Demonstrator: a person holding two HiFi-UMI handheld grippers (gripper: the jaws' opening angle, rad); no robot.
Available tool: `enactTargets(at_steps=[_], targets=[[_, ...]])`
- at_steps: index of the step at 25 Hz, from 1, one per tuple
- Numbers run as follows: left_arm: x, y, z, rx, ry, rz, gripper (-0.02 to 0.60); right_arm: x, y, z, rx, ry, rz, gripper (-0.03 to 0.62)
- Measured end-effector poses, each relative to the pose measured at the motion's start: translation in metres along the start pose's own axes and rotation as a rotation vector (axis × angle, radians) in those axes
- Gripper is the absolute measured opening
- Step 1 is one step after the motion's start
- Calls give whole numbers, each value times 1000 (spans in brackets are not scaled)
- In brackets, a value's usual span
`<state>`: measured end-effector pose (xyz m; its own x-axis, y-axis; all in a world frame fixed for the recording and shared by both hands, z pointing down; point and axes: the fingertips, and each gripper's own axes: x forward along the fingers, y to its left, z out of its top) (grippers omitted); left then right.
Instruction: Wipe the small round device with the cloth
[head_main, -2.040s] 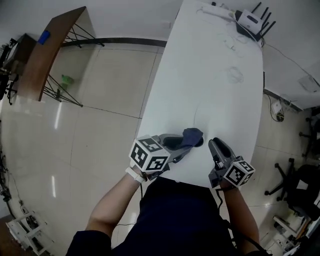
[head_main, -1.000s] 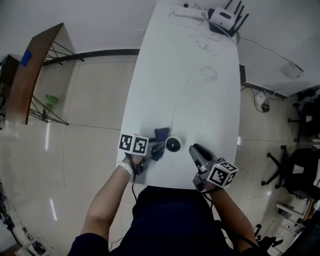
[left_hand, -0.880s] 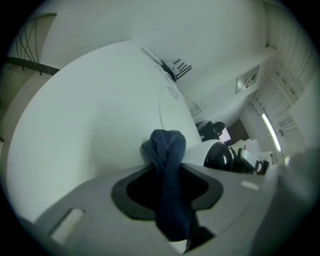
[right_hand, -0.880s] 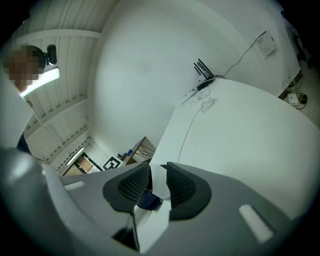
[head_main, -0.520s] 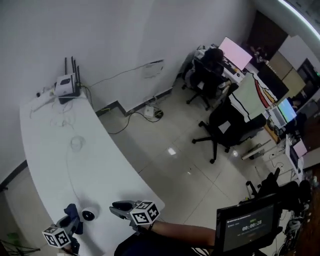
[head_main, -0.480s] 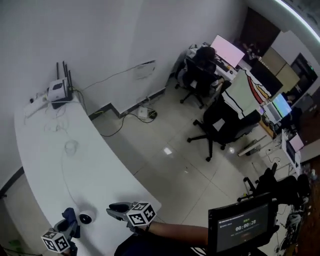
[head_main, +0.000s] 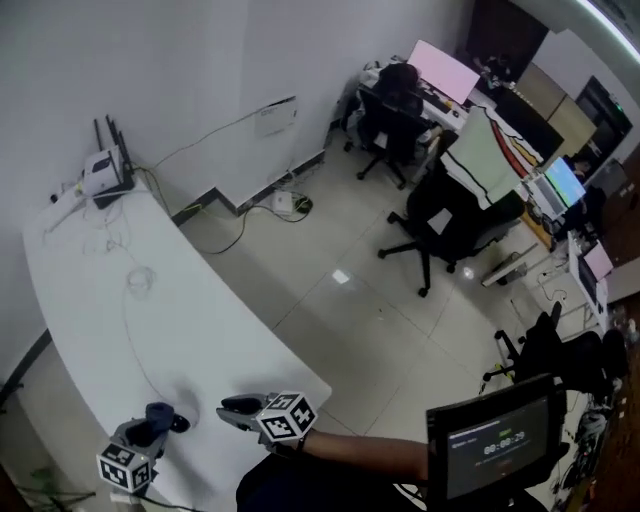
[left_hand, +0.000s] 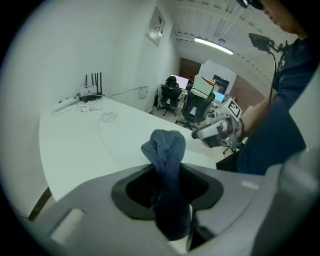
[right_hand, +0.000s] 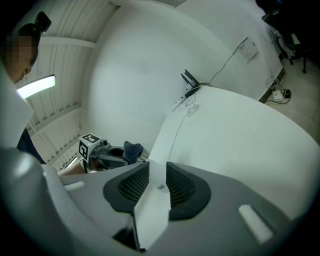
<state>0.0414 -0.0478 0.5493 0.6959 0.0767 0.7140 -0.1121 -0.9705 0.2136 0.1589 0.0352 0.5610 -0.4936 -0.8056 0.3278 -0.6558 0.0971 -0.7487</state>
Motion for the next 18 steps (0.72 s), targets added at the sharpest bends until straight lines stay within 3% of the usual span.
enactTargets(at_steps=[3,7,10,18], targets=[[21,-2,17,-34,0,-41,141,-21,-11,7,1,-9,-16,112],[-4,4,-13,-161,59,-24,141,-3,13,-5,32,93,42,112],[-6,26,-32,-187,85,-53,141,22,19,-3,24,104,31,110],[14,33,-71,-234,173,-77,141,41,19,1,19,130,10,104]])
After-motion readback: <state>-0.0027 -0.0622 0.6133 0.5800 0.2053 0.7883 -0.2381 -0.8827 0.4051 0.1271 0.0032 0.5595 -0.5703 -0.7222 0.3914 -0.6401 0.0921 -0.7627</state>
